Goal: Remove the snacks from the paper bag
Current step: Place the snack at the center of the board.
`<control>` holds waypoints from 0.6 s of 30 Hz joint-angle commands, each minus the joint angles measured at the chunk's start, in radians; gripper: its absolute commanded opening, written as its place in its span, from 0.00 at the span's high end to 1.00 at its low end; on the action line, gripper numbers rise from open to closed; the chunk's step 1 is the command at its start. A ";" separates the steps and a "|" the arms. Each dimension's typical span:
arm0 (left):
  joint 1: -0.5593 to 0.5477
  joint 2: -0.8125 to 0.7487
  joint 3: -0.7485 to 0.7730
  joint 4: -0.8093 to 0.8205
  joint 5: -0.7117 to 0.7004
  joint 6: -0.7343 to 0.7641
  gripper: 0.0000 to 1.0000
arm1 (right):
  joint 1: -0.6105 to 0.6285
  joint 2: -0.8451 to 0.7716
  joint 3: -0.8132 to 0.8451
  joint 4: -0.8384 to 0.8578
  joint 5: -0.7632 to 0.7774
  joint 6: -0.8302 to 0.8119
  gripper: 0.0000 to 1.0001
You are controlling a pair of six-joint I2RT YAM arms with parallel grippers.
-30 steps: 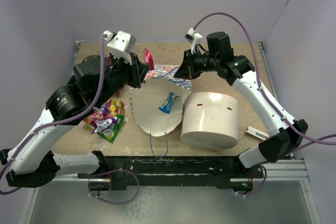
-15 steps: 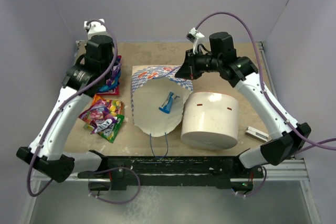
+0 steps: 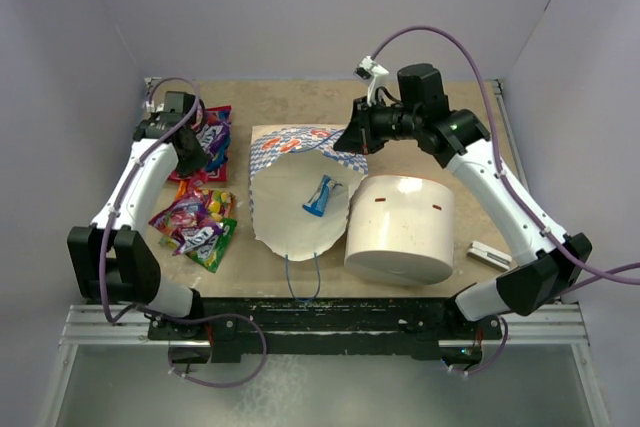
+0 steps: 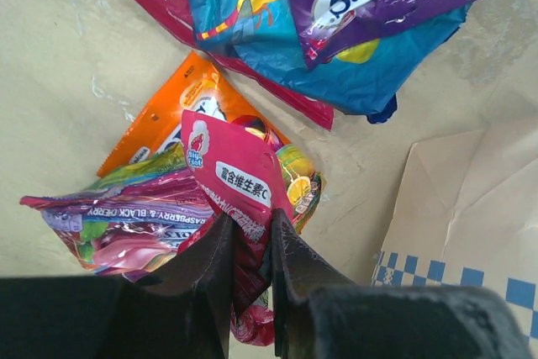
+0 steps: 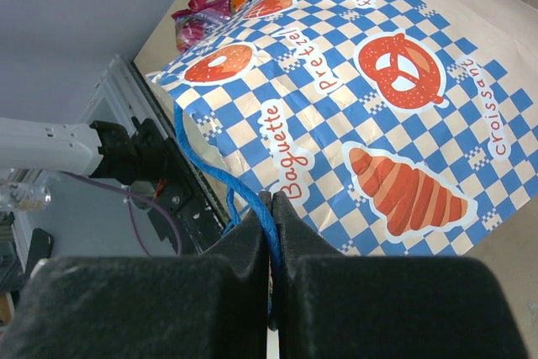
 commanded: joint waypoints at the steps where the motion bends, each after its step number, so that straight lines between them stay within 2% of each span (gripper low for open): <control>1: 0.026 0.043 0.011 -0.032 0.014 -0.091 1.00 | 0.002 -0.051 -0.010 0.039 -0.001 0.002 1.00; 8: 0.050 0.134 0.022 -0.040 0.008 -0.074 1.00 | 0.002 -0.053 -0.017 0.040 0.001 0.000 1.00; 11: 0.054 0.124 0.026 -0.016 0.024 -0.064 0.80 | 0.002 -0.055 -0.022 0.040 0.002 -0.001 1.00; 13: 0.055 0.103 0.029 -0.008 0.018 -0.068 0.75 | 0.002 -0.058 -0.026 0.040 0.003 -0.001 1.00; 14: 0.057 0.087 0.031 -0.011 0.006 -0.075 0.68 | 0.002 -0.059 -0.027 0.040 0.003 -0.001 1.00; 18: 0.057 0.009 0.034 -0.017 -0.010 -0.077 0.33 | 0.002 -0.064 -0.032 0.040 0.006 -0.003 1.00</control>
